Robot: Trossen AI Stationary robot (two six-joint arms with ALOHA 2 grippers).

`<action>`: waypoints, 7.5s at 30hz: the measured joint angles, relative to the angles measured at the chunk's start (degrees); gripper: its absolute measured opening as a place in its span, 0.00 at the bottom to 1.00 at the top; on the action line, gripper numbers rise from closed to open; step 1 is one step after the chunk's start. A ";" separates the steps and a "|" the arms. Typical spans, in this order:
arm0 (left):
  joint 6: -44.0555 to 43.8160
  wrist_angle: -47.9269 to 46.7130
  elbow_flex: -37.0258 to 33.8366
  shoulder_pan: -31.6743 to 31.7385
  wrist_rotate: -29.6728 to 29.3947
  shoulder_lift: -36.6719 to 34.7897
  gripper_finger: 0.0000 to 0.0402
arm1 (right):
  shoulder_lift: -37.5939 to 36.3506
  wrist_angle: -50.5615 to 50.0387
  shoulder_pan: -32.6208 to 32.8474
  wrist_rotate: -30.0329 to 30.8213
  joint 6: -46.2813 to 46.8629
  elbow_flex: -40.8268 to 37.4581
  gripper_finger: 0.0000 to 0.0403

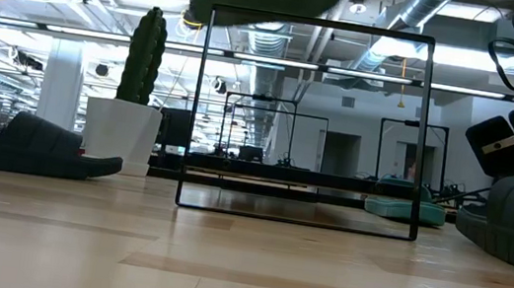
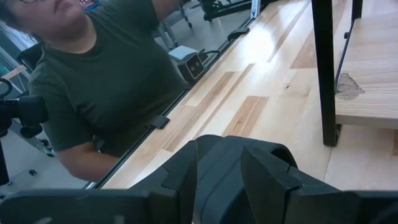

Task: Pick and place slides into the shelf
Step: Put the left green slide on the shelf

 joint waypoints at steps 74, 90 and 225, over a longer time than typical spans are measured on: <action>22.09 5.82 -3.43 -1.29 -13.71 19.28 0.00 | 0.00 -0.59 0.01 0.19 -0.02 0.02 0.28; 14.55 9.88 -3.39 -1.48 -9.51 19.26 0.00 | 0.00 -0.58 0.00 0.20 -0.02 0.02 0.28; 29.10 15.23 -2.01 1.20 -15.51 30.60 0.09 | -0.01 -0.61 0.00 0.20 -0.02 0.00 0.28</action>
